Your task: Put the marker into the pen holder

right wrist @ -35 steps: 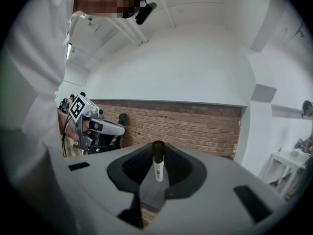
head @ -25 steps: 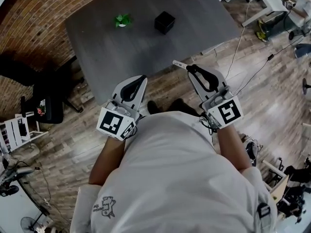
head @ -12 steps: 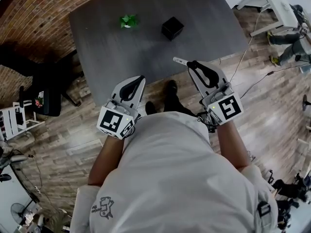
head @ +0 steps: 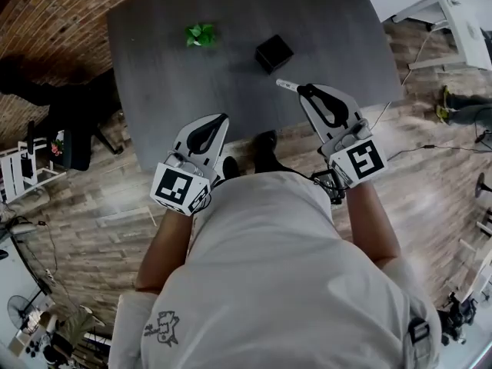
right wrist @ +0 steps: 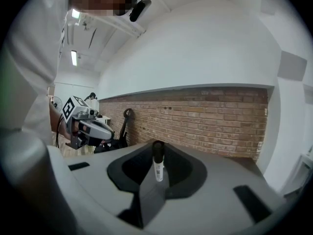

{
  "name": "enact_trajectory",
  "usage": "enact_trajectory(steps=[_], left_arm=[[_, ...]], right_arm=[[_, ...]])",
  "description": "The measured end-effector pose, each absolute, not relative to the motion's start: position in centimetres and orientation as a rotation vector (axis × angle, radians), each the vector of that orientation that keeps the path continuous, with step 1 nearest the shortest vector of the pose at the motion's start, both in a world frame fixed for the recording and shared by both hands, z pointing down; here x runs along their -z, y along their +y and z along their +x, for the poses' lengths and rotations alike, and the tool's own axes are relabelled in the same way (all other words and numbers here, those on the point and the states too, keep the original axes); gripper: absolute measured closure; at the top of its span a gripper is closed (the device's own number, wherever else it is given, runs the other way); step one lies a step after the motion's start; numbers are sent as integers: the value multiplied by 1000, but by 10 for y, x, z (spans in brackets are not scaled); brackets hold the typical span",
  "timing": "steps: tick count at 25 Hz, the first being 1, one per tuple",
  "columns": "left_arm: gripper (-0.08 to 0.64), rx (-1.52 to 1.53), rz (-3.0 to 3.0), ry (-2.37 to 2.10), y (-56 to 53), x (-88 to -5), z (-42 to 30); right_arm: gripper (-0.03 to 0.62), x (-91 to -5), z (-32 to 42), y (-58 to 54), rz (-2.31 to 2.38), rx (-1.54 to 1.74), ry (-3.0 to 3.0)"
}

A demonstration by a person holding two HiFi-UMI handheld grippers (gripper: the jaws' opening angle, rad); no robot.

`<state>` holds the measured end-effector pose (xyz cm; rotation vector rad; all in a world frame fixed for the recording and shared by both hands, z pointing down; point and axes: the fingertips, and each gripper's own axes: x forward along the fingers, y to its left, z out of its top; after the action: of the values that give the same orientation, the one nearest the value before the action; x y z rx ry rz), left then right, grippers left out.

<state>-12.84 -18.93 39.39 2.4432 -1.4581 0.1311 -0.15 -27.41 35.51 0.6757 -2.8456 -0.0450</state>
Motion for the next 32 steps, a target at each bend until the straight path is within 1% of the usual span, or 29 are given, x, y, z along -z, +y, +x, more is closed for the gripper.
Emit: enact_trajectory(steps=[10,32], left_arm=[[549,-211,2350,-1529,-244,-422,-121],[549,-239,2250,-1479,-308,-472,-103]], right_arm=[[514,-394,6,-340,559,-14,-2819],[514,-483,-15,-396,426,-120,-2748]])
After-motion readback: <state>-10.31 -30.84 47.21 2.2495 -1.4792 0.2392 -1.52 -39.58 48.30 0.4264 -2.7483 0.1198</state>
